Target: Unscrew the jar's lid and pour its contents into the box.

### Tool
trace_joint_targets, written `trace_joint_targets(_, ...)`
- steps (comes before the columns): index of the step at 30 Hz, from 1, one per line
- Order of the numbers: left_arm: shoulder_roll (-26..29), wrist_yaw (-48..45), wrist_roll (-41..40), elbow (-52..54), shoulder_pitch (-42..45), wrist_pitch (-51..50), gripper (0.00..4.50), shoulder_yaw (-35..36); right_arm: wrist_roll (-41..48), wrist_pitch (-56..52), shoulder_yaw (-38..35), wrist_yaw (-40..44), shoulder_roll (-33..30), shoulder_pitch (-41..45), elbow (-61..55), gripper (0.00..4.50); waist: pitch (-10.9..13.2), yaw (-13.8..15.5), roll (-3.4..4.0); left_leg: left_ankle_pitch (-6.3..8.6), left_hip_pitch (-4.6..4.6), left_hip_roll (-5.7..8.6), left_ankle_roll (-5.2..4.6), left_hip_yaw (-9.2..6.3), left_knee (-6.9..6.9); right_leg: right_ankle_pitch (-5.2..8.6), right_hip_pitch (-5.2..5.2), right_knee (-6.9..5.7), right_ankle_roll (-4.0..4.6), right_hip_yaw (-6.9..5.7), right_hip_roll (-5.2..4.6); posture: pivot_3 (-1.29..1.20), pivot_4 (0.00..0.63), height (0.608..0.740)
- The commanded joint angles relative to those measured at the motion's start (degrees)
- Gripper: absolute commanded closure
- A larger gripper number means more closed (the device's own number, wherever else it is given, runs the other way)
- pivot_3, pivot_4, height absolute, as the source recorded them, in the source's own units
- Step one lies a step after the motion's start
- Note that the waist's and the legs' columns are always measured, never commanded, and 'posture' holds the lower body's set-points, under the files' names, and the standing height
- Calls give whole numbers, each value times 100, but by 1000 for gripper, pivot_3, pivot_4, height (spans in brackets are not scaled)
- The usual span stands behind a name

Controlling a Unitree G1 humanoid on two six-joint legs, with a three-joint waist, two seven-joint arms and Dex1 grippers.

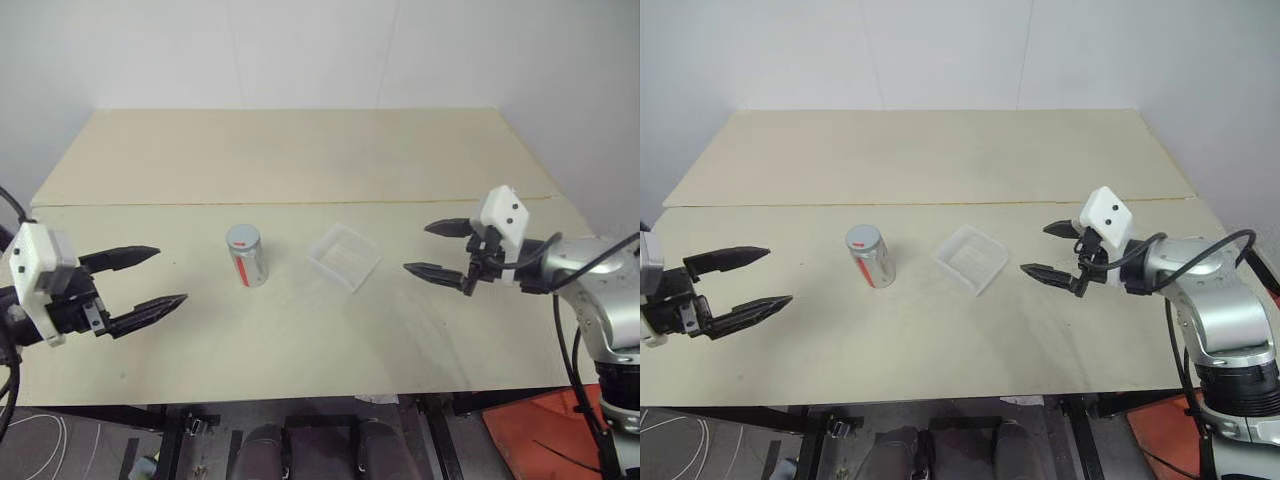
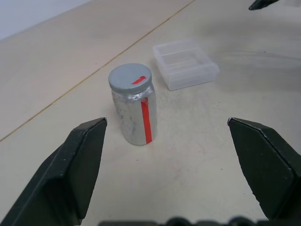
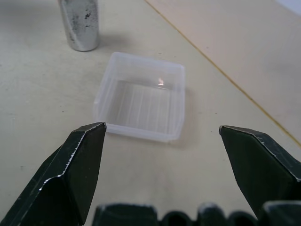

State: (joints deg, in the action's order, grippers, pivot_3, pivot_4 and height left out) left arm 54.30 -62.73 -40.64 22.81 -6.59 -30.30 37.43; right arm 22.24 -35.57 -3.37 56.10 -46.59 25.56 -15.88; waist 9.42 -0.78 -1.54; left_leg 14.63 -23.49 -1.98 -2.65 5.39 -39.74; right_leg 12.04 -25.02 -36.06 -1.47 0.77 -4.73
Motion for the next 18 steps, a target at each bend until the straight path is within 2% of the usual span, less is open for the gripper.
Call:
trace_joint_targets(1,-48,107,-144,136,81,-8,26,35,60,143,-41,-9,-12,142,-112,0,0,2,0,0,0,0,0,0,0,0,0,0,0,0,0,0,150,740)
trace_joint_targets(9,-537,816,-69,436,96,32,26,-338,159,200,-83,24,-16,155,-223,0,0,10,0,1,0,1,-1,-2,0,0,2,1,0,1,-1,0,150,740)
trace_joint_targets(15,-1165,1722,386,567,305,102,26,-1182,205,131,-106,-133,1,192,-352,0,0,18,-1,0,3,4,-1,-7,-3,-1,10,0,-1,1,0,0,150,740)
trace_joint_targets(18,-1786,2499,684,572,498,65,26,-1768,142,245,-84,-181,-43,111,-505,0,0,25,-1,0,3,4,-1,-8,-3,-2,10,0,-1,1,0,0,150,740)
